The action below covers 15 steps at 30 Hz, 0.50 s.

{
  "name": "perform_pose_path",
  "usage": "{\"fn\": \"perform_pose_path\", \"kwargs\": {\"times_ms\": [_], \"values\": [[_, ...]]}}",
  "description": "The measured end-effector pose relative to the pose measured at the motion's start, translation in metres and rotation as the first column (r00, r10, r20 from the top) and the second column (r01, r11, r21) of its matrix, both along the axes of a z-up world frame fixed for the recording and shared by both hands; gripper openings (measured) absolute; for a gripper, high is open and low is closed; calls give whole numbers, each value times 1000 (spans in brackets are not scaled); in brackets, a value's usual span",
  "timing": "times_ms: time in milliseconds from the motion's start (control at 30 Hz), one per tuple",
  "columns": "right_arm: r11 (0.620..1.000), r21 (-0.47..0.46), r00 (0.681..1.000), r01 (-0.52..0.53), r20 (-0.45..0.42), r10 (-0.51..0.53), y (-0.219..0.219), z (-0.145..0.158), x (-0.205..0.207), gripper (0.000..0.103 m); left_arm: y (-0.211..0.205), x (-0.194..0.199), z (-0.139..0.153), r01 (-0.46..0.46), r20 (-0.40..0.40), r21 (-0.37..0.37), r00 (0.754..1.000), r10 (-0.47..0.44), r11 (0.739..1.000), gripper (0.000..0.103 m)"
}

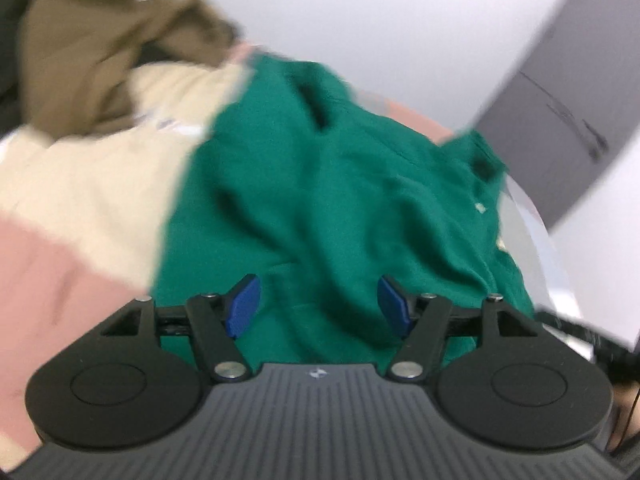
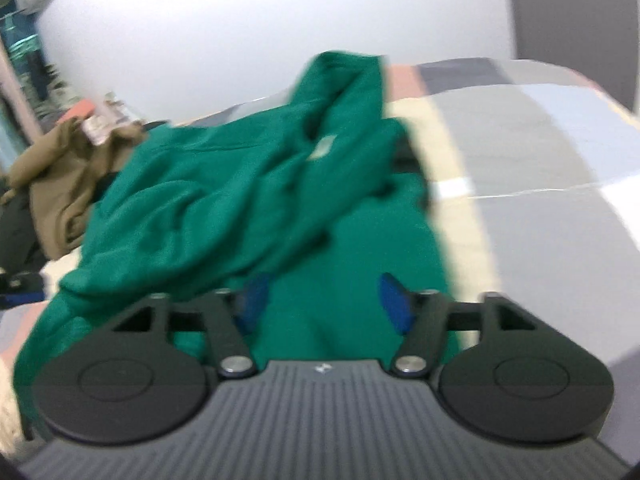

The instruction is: Fold large clothes

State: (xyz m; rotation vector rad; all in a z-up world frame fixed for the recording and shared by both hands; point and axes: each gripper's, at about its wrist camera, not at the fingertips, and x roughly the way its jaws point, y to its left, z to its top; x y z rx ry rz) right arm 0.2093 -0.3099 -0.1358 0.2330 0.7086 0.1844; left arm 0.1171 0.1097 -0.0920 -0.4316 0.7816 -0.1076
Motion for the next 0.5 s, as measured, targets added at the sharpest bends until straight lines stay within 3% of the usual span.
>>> {"fn": "perform_pose_path", "kwargs": {"times_ms": [167,267,333,500], "values": [[994,10,985,105,-135,-102,-26,-22,-1,85,54,-13,-17,-179,-94,-73,981,172,981,76],[983,122,959,136,-265,-100,-37,-46,5,85,72,-12,-33,-256,-162,-94,957,239,962,76],[962,226,942,156,-328,-76,-44,-61,5,88,73,-13,-42,-266,-193,-115,951,241,957,76],[904,401,942,151,-336,-8,-48,-63,-8,88,61,-12,-56,-187,-218,-228,966,137,955,76]]}}
